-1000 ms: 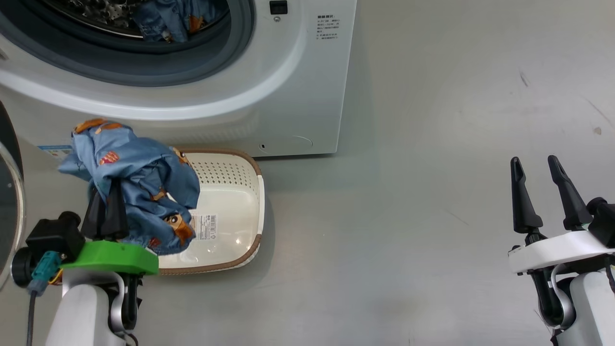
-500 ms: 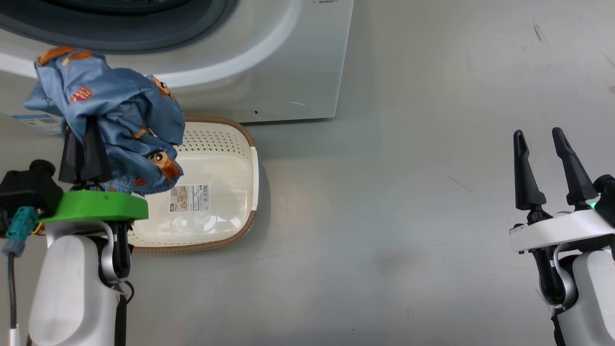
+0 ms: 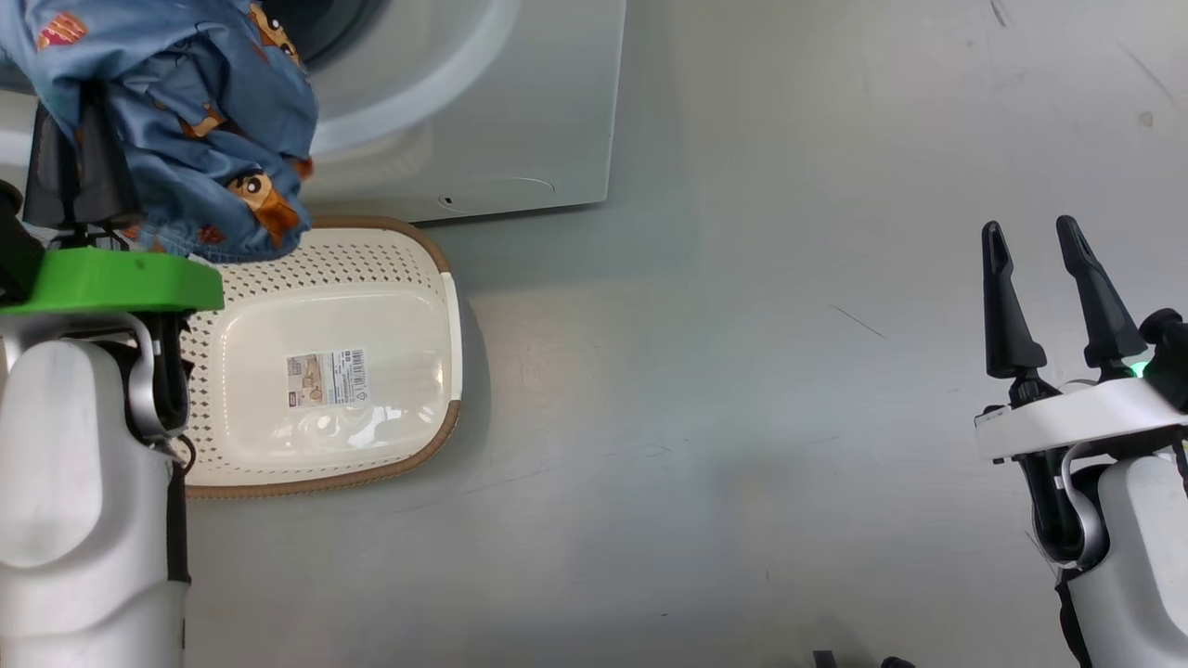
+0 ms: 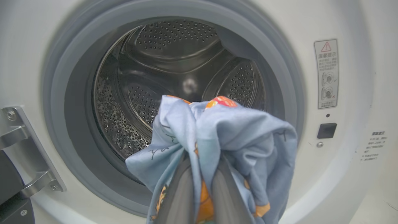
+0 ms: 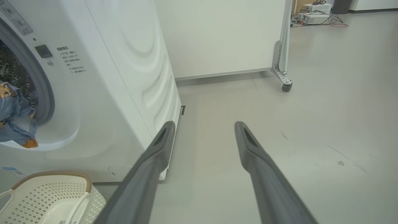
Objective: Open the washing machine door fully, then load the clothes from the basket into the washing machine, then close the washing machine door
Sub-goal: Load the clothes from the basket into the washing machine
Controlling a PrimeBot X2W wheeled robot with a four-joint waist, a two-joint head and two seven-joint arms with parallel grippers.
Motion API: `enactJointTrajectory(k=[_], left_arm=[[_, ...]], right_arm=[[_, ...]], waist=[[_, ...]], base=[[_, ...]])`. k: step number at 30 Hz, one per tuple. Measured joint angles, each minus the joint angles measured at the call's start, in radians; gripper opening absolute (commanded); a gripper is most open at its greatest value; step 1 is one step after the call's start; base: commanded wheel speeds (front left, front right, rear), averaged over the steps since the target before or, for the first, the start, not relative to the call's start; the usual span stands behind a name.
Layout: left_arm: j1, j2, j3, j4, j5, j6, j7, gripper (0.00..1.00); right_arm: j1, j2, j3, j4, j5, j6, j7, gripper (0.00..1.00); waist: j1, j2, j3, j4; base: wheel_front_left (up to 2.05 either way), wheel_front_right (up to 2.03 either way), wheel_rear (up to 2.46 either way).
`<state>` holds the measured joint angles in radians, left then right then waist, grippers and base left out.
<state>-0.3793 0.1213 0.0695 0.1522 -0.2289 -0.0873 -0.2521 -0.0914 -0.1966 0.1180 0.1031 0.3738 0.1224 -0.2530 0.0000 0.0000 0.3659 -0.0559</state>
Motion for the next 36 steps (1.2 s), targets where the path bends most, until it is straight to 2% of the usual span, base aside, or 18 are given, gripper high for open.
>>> enactJointTrajectory(k=[16,29,36], left_arm=[[-0.224,0.064,0.01,0.081,0.004,-0.002,0.082,0.0],[-0.423,0.097,0.038,0.183,-0.017,0.002,0.206,0.0],[-0.507,0.111,0.055,0.24,-0.044,0.009,0.235,0.0]], right_arm=[[-0.028,0.0,-0.002,-0.009,0.015,0.0,0.0,1.0],[-0.056,-0.002,-0.004,-0.033,0.032,0.0,0.0,1.0],[-0.076,-0.003,-0.004,-0.043,0.033,0.0,0.0,1.0]], waist=[[0.0,0.0,0.078,-0.04],[0.0001,0.0,0.204,-0.057],[0.0001,0.0,0.274,-0.06]], base=[[0.0,0.0,0.0],[0.0,0.0,0.0],[0.0,0.0,0.0]])
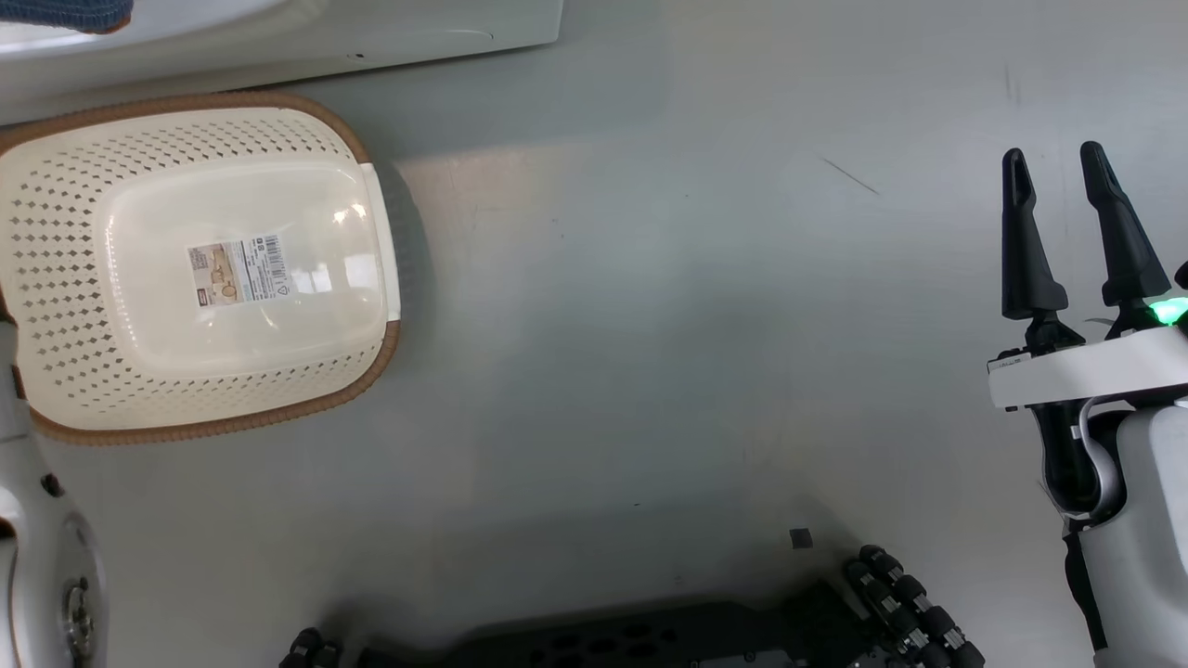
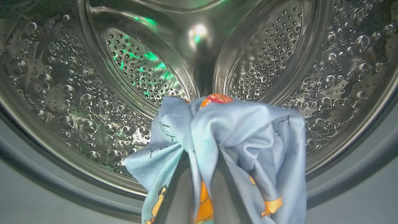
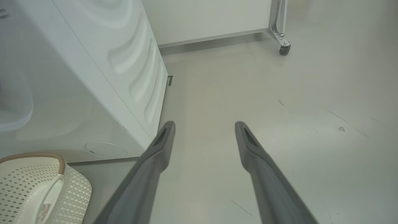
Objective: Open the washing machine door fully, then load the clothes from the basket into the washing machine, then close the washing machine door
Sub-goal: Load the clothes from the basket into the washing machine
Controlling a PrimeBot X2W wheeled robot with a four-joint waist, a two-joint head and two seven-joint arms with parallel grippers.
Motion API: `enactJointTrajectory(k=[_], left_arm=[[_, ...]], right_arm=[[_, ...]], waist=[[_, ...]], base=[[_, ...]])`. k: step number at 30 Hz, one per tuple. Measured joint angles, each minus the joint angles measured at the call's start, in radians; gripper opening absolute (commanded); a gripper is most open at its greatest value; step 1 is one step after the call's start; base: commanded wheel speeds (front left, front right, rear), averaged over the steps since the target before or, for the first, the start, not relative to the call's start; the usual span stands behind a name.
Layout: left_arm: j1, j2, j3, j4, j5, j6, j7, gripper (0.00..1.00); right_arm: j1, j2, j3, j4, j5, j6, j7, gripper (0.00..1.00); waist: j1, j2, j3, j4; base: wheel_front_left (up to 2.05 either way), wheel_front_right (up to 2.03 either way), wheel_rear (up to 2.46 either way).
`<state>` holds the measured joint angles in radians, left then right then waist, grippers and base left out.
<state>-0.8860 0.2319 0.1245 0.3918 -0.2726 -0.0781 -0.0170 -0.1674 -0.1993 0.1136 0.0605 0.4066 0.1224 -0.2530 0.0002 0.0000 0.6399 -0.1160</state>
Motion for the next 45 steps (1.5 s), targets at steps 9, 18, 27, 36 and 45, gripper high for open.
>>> enactJointTrajectory(k=[9,18,27,36,45], left_arm=[[-0.106,0.008,-0.008,0.048,0.001,0.0,0.019,0.0],[-0.206,0.01,-0.031,0.086,0.011,-0.001,-0.031,0.0],[-0.282,0.023,-0.06,0.105,0.072,-0.001,-0.164,0.0],[-0.349,0.061,-0.094,0.076,0.163,0.007,-0.25,0.0],[-0.388,0.064,-0.087,-0.04,0.196,0.026,-0.247,0.0]], right_arm=[[-0.01,0.0,0.002,-0.006,0.011,0.0,0.0,1.0],[-0.01,0.003,0.01,-0.007,0.016,0.0,0.0,1.0],[-0.01,0.004,0.023,-0.007,0.016,0.0,0.0,1.0],[-0.01,0.004,0.023,-0.007,0.023,0.0,0.0,1.0],[-0.021,0.004,0.028,-0.007,0.023,0.0,0.0,1.0]], waist=[[0.0,0.0,0.071,0.004],[0.0,0.0,0.133,0.003],[-0.0001,0.0,0.166,-0.001],[-0.0001,0.0,0.181,-0.004],[-0.0002,0.0,0.193,-0.001]], base=[[0.0,0.0,0.0],[0.0,0.0,0.0],[0.0,0.0,0.0],[0.0,0.0,0.0],[0.0,0.0,0.0]])
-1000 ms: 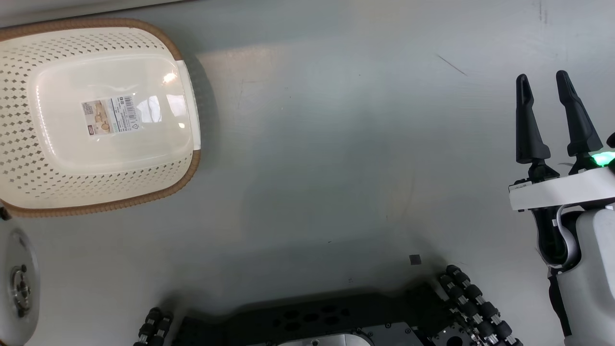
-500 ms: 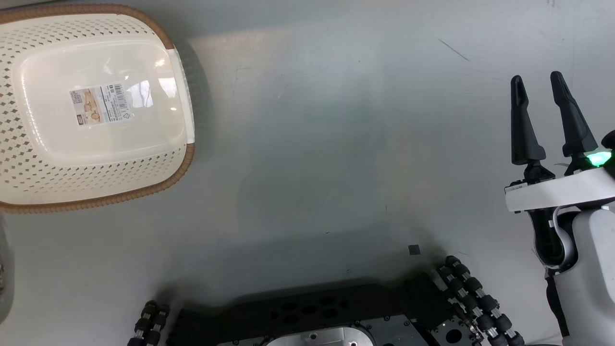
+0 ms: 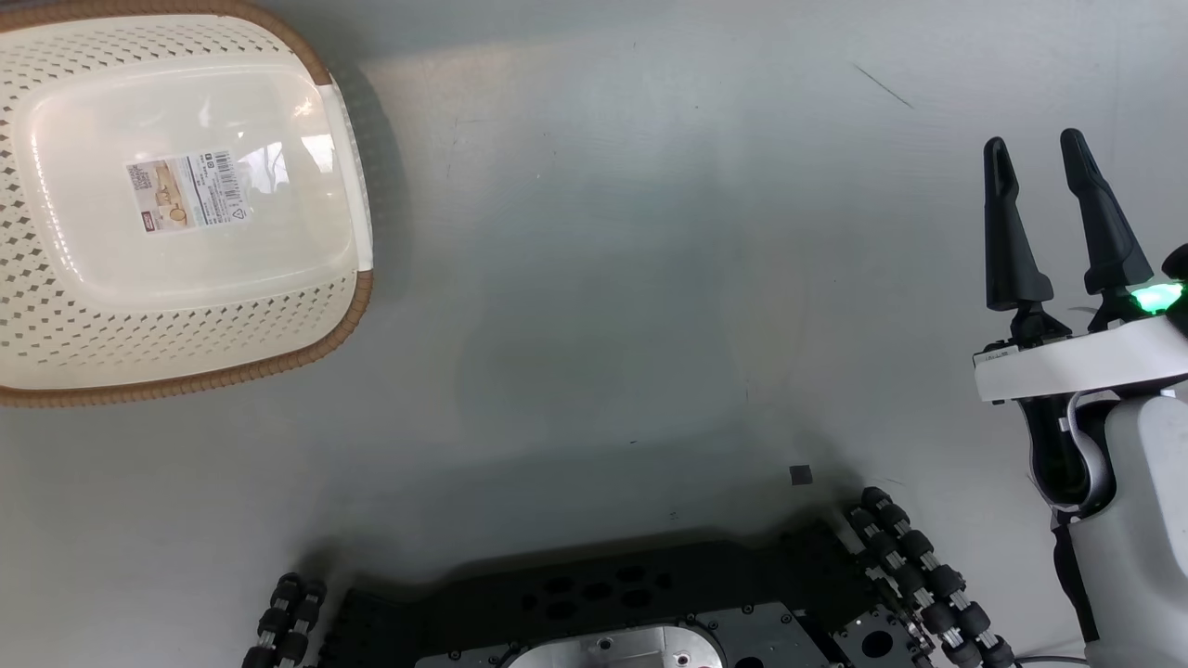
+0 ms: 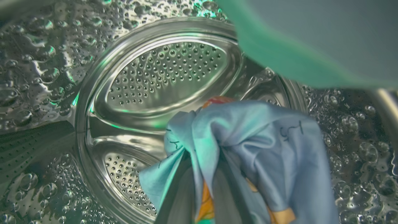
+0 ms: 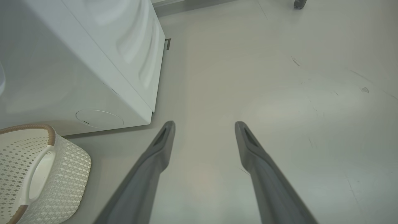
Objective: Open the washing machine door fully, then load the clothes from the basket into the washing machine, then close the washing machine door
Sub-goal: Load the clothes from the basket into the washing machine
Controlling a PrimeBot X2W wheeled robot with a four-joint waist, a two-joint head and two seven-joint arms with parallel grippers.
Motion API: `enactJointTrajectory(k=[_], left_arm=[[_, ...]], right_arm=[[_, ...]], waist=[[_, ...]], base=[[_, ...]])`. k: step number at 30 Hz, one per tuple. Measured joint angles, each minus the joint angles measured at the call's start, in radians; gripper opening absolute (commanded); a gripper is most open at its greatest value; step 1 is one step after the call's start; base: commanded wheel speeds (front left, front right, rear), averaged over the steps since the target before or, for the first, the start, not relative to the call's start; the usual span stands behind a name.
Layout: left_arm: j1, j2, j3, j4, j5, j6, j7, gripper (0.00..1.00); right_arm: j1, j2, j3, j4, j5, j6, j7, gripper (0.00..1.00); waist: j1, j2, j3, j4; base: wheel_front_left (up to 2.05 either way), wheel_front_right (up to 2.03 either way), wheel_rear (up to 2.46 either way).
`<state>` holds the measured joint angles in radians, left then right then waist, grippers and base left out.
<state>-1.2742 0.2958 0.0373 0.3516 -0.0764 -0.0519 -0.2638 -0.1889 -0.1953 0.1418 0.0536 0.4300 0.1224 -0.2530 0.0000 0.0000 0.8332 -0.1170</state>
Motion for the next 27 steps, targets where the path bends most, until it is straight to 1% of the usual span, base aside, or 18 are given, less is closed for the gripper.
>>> enactJointTrajectory(k=[5,9,10,11,12,13,15,20,24,27], left_arm=[[0.002,-0.005,0.014,-0.003,0.0,0.01,0.0,0.0],[0.027,-0.029,0.033,0.071,-0.021,0.018,0.0,0.0],[0.04,-0.035,0.034,0.079,-0.022,0.021,0.0,0.17],[0.047,-0.04,0.039,0.096,-0.028,0.023,0.0,0.31],[0.052,-0.046,0.044,0.111,-0.037,0.026,0.0,0.89],[0.057,-0.049,0.047,0.122,-0.038,0.026,0.0,1.0],[0.065,-0.059,0.057,0.15,-0.052,0.026,0.0,1.0],[0.074,-0.062,0.057,0.201,-0.07,0.024,0.0,1.0],[0.076,-0.067,0.058,0.267,-0.084,0.007,0.0,1.0],[0.077,-0.07,0.057,0.299,-0.086,0.006,0.0,1.0]], right_arm=[[-0.01,0.0,0.001,-0.001,0.001,0.0,0.0,1.0],[-0.013,0.0,0.002,0.001,0.001,0.0,0.0,1.0],[-0.013,0.0,0.002,0.001,0.001,0.0,0.0,1.0],[-0.014,0.0,0.002,0.001,0.001,0.0,0.0,1.0],[-0.014,0.0,0.002,0.002,0.002,0.0,0.0,1.0],[-0.015,0.0,0.002,0.002,0.003,0.0,0.0,1.0],[-0.017,0.0,0.002,0.002,0.004,0.0,0.0,1.0],[-0.026,-0.001,0.002,0.003,0.006,0.0,0.0,1.0],[-0.027,-0.001,0.001,0.007,0.007,0.0,0.0,1.0],[-0.027,-0.001,0.001,0.011,0.007,0.0,0.0,1.0]], waist=[[0.0,0.0,0.005,0.0],[0.0,0.0,0.006,0.001],[0.0,0.0,0.006,0.001],[0.0,0.0,0.006,0.002],[0.0001,0.0,0.005,0.002],[0.0,0.0,0.004,0.003],[0.0,0.0,0.002,0.004],[0.0001,0.0,-0.005,0.007],[0.0,0.0,-0.012,0.011],[0.0,0.0,-0.019,0.013]], base=[[0.0,0.0,0.0],[0.0,0.0,0.0],[0.0,0.0,0.0],[0.0,0.0,0.0],[0.0,0.0,0.0],[0.0,0.0,0.0],[0.0,0.0,0.0],[0.0,0.0,0.0],[0.0,0.0,0.0],[0.0,0.0,0.0]])
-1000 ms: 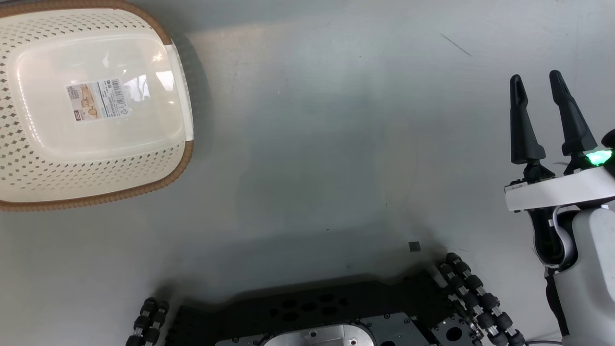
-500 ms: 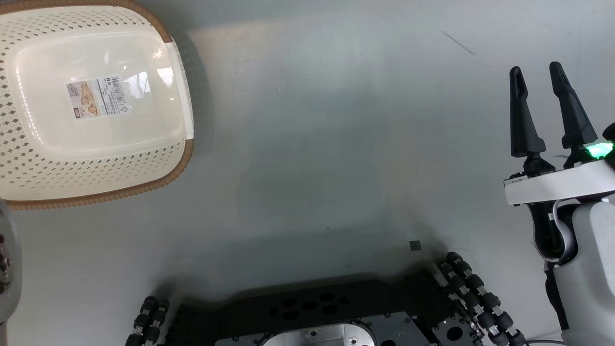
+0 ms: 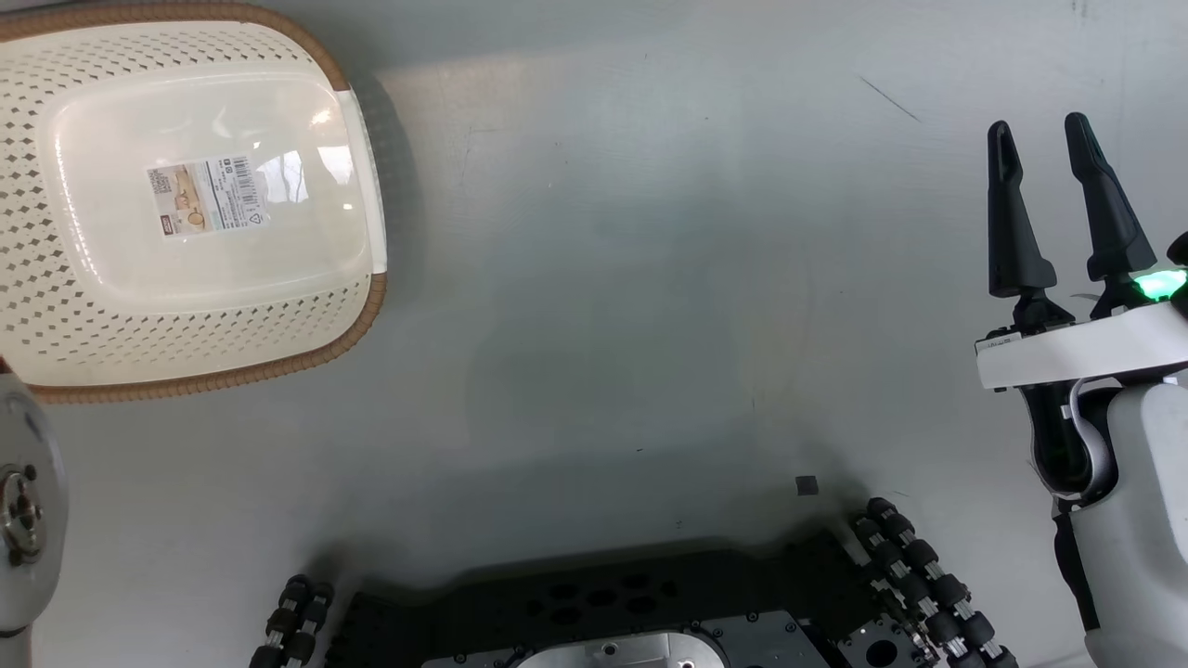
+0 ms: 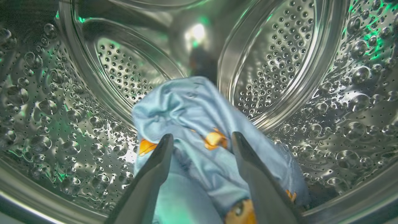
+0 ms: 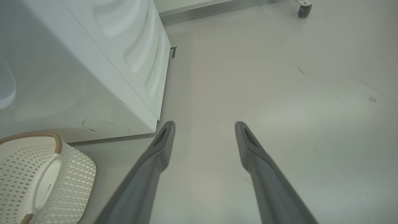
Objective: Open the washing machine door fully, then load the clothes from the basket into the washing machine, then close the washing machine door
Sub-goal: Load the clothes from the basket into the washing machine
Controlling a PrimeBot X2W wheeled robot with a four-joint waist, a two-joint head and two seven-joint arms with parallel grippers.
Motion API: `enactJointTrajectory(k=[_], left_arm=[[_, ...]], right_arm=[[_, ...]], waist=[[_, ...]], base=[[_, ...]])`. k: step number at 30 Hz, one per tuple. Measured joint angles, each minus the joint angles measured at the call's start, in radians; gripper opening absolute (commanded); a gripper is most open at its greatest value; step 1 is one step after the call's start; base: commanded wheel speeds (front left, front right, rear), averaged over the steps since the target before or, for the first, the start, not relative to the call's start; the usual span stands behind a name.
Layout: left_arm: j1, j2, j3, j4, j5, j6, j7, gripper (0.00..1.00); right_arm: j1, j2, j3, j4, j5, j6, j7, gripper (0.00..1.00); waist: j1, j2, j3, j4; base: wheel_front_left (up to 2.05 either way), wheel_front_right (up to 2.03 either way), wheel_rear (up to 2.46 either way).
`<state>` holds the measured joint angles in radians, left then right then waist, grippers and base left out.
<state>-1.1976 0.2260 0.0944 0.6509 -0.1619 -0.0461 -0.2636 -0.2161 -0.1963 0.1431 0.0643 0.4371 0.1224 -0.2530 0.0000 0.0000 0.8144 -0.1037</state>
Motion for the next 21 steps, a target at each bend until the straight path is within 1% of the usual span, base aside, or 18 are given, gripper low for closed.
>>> enactJointTrajectory(k=[2,10,13,17,21], left_arm=[[0.0,0.0,-0.001,0.018,0.0,-0.008,0.0,1.0],[-0.001,-0.002,-0.001,0.076,-0.005,-0.008,0.0,1.0],[-0.001,-0.013,-0.004,0.095,-0.007,-0.008,0.0,1.0],[0.007,-0.033,-0.008,0.12,-0.009,-0.02,0.0,1.0],[0.024,-0.036,-0.008,0.14,-0.015,-0.024,0.0,1.0]], right_arm=[[0.0,0.0,0.0,0.001,0.0,0.0,0.0,1.0],[0.0,0.0,-0.001,0.007,0.0,0.0,0.0,1.0],[0.0,0.0,-0.002,0.008,0.002,0.0,0.0,1.0],[0.0,0.0,-0.009,0.015,0.002,0.0,0.0,1.0],[0.0,0.0,-0.01,0.017,0.002,0.0,0.0,1.0]], waist=[[0.0,0.0,-0.005,0.002],[0.0,0.0,-0.024,0.008],[0.0,0.0,-0.031,0.01],[0.0,0.0,-0.045,0.015],[0.0,0.0,-0.063,0.021]], base=[[0.0,0.0,0.0],[0.0,0.0,0.0],[0.0,0.0,0.0],[0.0,0.0,0.0],[0.0,0.0,0.0]])
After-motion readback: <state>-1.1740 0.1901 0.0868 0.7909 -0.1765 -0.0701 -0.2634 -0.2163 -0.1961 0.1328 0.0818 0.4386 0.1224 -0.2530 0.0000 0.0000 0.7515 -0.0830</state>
